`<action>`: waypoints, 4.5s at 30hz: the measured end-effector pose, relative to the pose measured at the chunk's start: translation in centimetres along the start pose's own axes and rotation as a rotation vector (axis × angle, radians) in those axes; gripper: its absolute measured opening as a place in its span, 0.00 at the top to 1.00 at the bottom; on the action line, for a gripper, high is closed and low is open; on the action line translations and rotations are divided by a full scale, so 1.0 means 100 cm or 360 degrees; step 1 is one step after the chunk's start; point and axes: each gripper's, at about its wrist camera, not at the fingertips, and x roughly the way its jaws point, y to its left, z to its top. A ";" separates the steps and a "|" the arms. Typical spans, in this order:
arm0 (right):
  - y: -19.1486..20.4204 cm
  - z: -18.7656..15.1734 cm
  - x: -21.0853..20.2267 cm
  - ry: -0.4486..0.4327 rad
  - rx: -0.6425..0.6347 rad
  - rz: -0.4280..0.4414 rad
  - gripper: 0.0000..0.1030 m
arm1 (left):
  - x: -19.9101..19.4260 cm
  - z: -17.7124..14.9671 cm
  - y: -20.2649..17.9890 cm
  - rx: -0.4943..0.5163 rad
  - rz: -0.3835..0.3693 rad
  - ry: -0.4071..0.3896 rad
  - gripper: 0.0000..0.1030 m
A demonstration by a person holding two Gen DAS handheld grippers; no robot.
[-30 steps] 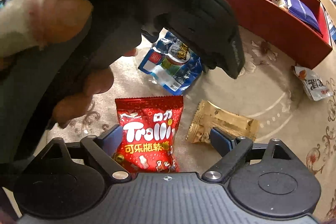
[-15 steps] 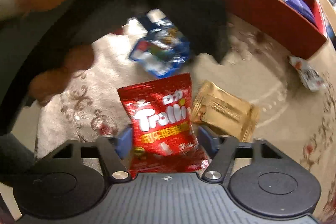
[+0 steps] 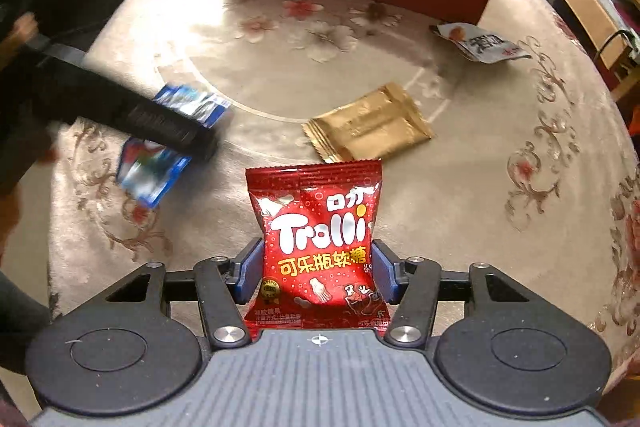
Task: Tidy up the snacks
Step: 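Grasp the blue sausage pack with the left tool while the right tool grasps the red Trolli bag, then lift and carry the sausage pack and Trolli bag over the red box, then lower both packs into the red box and open both tools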
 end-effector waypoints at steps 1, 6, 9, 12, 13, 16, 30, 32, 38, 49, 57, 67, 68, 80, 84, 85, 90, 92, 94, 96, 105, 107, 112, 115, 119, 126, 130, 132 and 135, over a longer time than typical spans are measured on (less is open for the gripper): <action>0.002 0.000 0.005 0.0010 -0.0008 -0.0020 0.32 | -0.001 -0.003 -0.002 0.0013 0.0015 -0.0007 0.34; 0.005 0.000 0.009 -0.0019 -0.0053 -0.0056 0.19 | -0.007 -0.013 -0.008 0.0040 0.0075 -0.0051 0.25; -0.004 0.000 0.010 -0.0024 0.0012 -0.0032 0.13 | -0.008 -0.016 -0.009 0.0058 0.0099 -0.0067 0.20; -0.001 -0.001 0.013 -0.0010 -0.0019 -0.0016 0.01 | -0.005 -0.015 -0.007 0.0056 0.0102 -0.0071 0.19; 0.001 -0.002 0.016 0.0002 -0.0034 -0.0014 0.00 | -0.005 -0.015 -0.007 0.0056 0.0102 -0.0073 0.19; 0.006 -0.003 0.014 -0.0008 -0.0064 -0.0032 0.09 | -0.008 -0.018 -0.009 0.0079 0.0090 -0.0084 0.26; 0.002 -0.005 -0.017 -0.0155 -0.0002 -0.0105 0.41 | -0.022 -0.025 -0.029 0.0203 0.0099 -0.0151 0.36; 0.001 -0.004 -0.019 -0.0177 0.0001 -0.0117 0.41 | -0.024 -0.024 -0.029 0.0193 0.0100 -0.0162 0.36; -0.001 -0.002 -0.022 -0.0225 0.0027 -0.0141 0.41 | -0.031 -0.018 -0.030 0.0167 0.0097 -0.0199 0.36; -0.013 0.008 -0.033 -0.0331 0.0127 -0.0148 0.42 | -0.041 -0.006 -0.032 0.0119 0.0077 -0.0274 0.36; -0.020 0.020 -0.038 -0.0380 0.0158 -0.0155 0.42 | -0.046 0.009 -0.032 0.0094 0.0072 -0.0322 0.36; -0.028 0.047 -0.041 -0.0449 0.0178 -0.0167 0.42 | -0.055 0.041 -0.031 0.0098 0.0137 -0.0415 0.37; -0.029 0.051 -0.042 -0.0459 0.0177 -0.0170 0.42 | -0.056 0.045 -0.031 0.0096 0.0142 -0.0424 0.37; -0.049 0.102 -0.043 -0.0569 0.0221 -0.0186 0.42 | -0.059 0.108 -0.031 0.0041 0.0179 -0.0526 0.37; -0.055 0.119 -0.041 -0.0597 0.0225 -0.0195 0.42 | -0.058 0.127 -0.029 0.0013 0.0188 -0.0549 0.37; -0.056 0.124 -0.040 -0.0604 0.0225 -0.0196 0.42 | -0.057 0.132 -0.028 0.0002 0.0187 -0.0554 0.37; -0.062 0.139 -0.037 -0.0629 0.0230 -0.0200 0.43 | -0.053 0.150 -0.027 -0.0018 0.0193 -0.0563 0.37; -0.064 0.144 -0.035 -0.0631 0.0231 -0.0204 0.43 | -0.051 0.156 -0.027 -0.0026 0.0199 -0.0566 0.37; -0.065 0.147 -0.033 -0.0637 0.0231 -0.0207 0.43 | -0.049 0.161 -0.027 -0.0037 0.0203 -0.0569 0.37; -0.067 0.153 -0.032 -0.0642 0.0234 -0.0209 0.43 | -0.048 0.165 -0.026 -0.0047 0.0206 -0.0572 0.37; -0.074 0.173 -0.024 -0.0658 0.0241 -0.0205 0.43 | -0.039 0.187 -0.024 -0.0079 0.0217 -0.0577 0.37; -0.076 0.177 -0.021 -0.0662 0.0239 -0.0206 0.43 | -0.036 0.192 -0.024 -0.0082 0.0223 -0.0577 0.37; -0.079 0.187 -0.012 -0.0665 0.0231 -0.0194 0.43 | -0.025 0.202 -0.021 -0.0094 0.0235 -0.0557 0.37; -0.081 0.191 -0.005 -0.0655 0.0233 -0.0178 0.43 | -0.019 0.207 -0.020 -0.0100 0.0244 -0.0550 0.37; -0.083 0.196 0.003 -0.0651 0.0245 -0.0162 0.43 | -0.010 0.212 -0.019 -0.0109 0.0252 -0.0533 0.37; -0.093 0.200 0.020 -0.0625 0.0277 -0.0119 0.43 | 0.006 0.221 -0.025 -0.0085 0.0301 -0.0532 0.38; -0.099 0.202 0.026 -0.0618 0.0295 -0.0123 0.43 | 0.010 0.225 -0.031 -0.0063 0.0315 -0.0543 0.38; -0.103 0.203 0.030 -0.0603 0.0307 -0.0121 0.43 | 0.012 0.226 -0.033 -0.0053 0.0321 -0.0542 0.38; -0.107 0.204 0.035 -0.0592 0.0335 -0.0084 0.42 | 0.011 0.229 -0.033 -0.0043 0.0320 -0.0538 0.38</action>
